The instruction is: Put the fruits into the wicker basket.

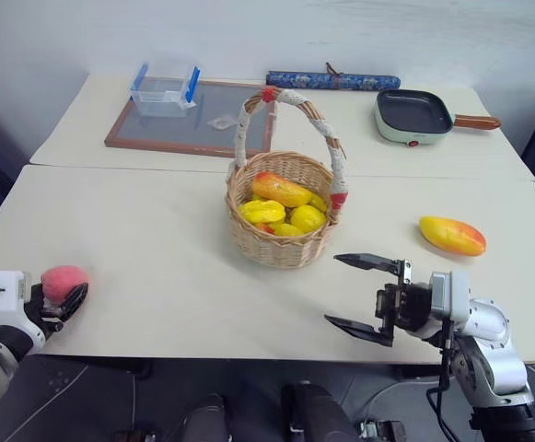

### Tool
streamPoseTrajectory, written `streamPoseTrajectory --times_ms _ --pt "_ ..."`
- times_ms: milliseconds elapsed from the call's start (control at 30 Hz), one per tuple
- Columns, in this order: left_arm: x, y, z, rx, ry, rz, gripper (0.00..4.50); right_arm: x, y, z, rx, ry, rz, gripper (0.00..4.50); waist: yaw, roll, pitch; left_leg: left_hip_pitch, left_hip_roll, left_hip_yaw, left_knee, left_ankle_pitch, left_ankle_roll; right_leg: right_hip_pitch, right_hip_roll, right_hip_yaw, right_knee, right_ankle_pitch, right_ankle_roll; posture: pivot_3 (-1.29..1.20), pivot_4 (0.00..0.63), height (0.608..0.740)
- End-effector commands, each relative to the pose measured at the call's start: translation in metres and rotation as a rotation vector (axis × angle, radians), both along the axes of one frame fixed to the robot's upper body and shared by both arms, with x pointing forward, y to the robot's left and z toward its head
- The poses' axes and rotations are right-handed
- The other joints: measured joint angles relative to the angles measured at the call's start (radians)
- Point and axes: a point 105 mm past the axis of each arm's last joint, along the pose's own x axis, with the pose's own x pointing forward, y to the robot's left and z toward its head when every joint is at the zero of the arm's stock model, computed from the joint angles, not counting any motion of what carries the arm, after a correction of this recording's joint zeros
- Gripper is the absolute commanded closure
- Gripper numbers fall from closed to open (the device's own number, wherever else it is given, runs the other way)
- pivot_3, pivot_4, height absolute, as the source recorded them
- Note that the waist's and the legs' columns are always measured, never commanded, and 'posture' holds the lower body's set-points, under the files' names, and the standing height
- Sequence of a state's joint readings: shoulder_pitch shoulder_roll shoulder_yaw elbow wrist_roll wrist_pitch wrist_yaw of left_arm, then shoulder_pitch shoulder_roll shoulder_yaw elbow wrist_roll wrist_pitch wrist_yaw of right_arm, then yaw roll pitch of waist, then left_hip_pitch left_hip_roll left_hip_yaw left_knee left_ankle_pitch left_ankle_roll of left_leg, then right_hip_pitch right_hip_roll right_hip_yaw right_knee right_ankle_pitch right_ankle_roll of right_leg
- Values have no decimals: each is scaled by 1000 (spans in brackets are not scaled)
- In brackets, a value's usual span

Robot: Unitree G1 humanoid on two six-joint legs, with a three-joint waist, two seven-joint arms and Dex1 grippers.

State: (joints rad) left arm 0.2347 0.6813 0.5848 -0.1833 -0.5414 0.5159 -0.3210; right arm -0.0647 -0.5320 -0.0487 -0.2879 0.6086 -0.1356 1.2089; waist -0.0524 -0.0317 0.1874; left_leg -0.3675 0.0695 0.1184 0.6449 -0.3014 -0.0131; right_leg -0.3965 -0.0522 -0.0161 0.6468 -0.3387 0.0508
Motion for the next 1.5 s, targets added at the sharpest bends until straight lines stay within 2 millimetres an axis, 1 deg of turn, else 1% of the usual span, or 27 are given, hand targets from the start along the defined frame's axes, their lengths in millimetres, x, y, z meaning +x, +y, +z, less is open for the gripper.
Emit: streamPoseTrajectory --times_ms 33,67,100,167,267,300,333,400,467,533,567,633,667,700,767,800,867,967,1033,1100,1167,1200,1267,1333,1400,1467,1500 --pt "12 -18 28 45 -114 -128 2078 -7 2 22 22 -36 -7 0 1 0 0 0 0 0 0 -1 -2 0 -1 0 0 0 0 0 150 740" --pt "15 -29 42 50 -174 -191 2130 -7 1 24 26 -34 -17 0 3 -1 0 0 -1 -1 0 -1 -3 0 -1 -1 0 0 0 0 150 740" --pt "17 -47 60 32 -246 -299 2133 -7 0 27 31 -30 -30 0 5 -1 0 -1 -1 -2 0 -1 -3 0 -2 -2 0 0 0 0 150 740" --pt "14 -82 82 39 -319 -512 2133 -7 -3 30 37 -22 -62 0 13 -1 0 -3 -3 -3 0 -1 -3 -1 -4 -3 -1 0 0 0 150 740" --pt "7 -131 96 25 -327 -815 2133 -6 -7 33 43 -12 -122 0 19 1 -1 -3 -4 -2 -1 -2 -3 -1 -6 -5 -2 0 0 0 150 740" --pt "14 -155 100 32 -323 -931 2133 -3 -12 35 57 -13 -174 0 25 3 -1 -3 -5 -2 -1 -1 -2 0 -6 -5 -2 0 0 0 150 740" --pt "22 -173 104 39 -320 -1005 2133 0 -16 37 68 -13 -222 0 34 5 0 -2 -5 -2 -1 1 1 0 -6 -5 -2 0 0 0 150 740" --pt "34 -193 109 56 -325 -1076 2133 4 -20 39 86 -12 -282 0 36 6 0 -3 -5 -1 0 3 3 1 -7 -5 -2 1 1 0 150 740" --pt "53 -213 112 58 -337 -1117 2133 8 -26 40 104 -12 -359 0 33 6 0 -2 -6 1 0 5 5 3 -6 -4 -2 2 3 0 150 740" --pt "63 -227 115 53 -343 -1146 2133 10 -30 40 116 -11 -413 0 27 6 0 -2 -6 1 1 5 6 3 -5 -3 -1 2 4 0 150 740" --pt "71 -240 114 46 -334 -1173 2133 13 -41 40 163 18 -503 0 24 6 0 -3 -6 2 2 5 6 3 -4 -3 -1 3 5 0 150 740" --pt "93 -263 104 81 -257 -1180 2133 4 -57 27 161 53 -619 0 31 6 0 -3 -6 2 2 5 6 2 -2 -2 -1 2 6 0 150 740" --pt "102 -267 104 106 -256 -1157 1784 0 -63 24 165 63 -662 0 39 6 0 -4 -5 1 2 5 6 2 -1 -1 -1 2 7 0 150 740" --pt "108 -267 105 122 -262 -1138 1419 -4 -66 23 164 63 -682 0 45 6 0 -4 -5 1 2 6 3 2 1 0 -2 2 7 0 150 740" --pt "113 -268 111 116 -291 -1134 778 -7 -75 22 182 66 -748 0 36 6 0 -4 -3 4 3 8 -1 1 6 7 -1 1 8 0 150 740" --pt "111 -270 116 84 -323 -1152 423 -9 -85 24 222 57 -801 0 29 5 0 -3 -3 4 3 7 -2 0 7 9 -1 1 9 0 150 740" --pt "112 -269 125 34 -385 -1153 18 -14 -109 24 297 65 -910 0 25 5 0 -3 -3 4 3 8 -2 0 8 10 -1 1 9 0 150 740" --pt "106 -265 130 10 -446 -1199 18 -27 -130 8 242 81 -985 0 26 5 0 -2 -3 4 3 8 -4 0 8 11 1 1 9 0 150 740" --pt "99 -250 135 45 -517 -1224 18 -47 -154 -7 202 104 -1094 0 27 6 0 -2 -2 3 2 9 -5 0 10 11 1 1 9 0 150 740" --pt "86 -227 142 37 -570 -1269 18 -65 -175 -17 149 100 -1208 0 27 6 0 -1 -2 3 1 10 -6 0 10 12 1 1 8 0 150 740" --pt "76 -202 150 -6 -581 -1264 18 -80 -190 -29 85 100 -1285 0 20 6 0 -1 -2 3 0 10 -6 0 10 12 1 1 8 0 150 740" --pt "70 -189 151 -15 -571 -1263 18 -86 -196 -35 63 108 -1305 0 15 6 0 0 -2 4 0 9 -6 0 10 13 1 1 8 0 150 740" --pt "62 -171 147 -75 -519 -1249 18 -92 -200 -42 25 112 -1295 0 9 6 0 0 -1 4 0 9 -6 0 10 13 1 1 8 0 150 740" --pt "55 -161 133 -92 -425 -1255 18 -87 -206 -44 -13 102 -1282 0 6 6 0 2 -2 4 0 7 -3 2 8 13 2 1 8 0 150 740" --pt "46 -156 116 -58 -342 -1281 18 -73 -211 -37 -56 73 -1247 0 0 6 0 7 -3 5 0 4 2 5 6 13 2 1 8 0 150 740" --pt "40 -157 106 -51 -294 -1304 18 -50 -214 -26 -121 50 -1180 0 -3 6 0 9 -4 6 0 2 1 7 4 15 2 1 7 0 150 740" --pt "37 -158 102 -49 -278 -1314 18 -31 -215 -20 -190 59 -1123 0 -2 5 1 9 -4 6 0 2 1 7 4 15 2 1 7 0 150 740"
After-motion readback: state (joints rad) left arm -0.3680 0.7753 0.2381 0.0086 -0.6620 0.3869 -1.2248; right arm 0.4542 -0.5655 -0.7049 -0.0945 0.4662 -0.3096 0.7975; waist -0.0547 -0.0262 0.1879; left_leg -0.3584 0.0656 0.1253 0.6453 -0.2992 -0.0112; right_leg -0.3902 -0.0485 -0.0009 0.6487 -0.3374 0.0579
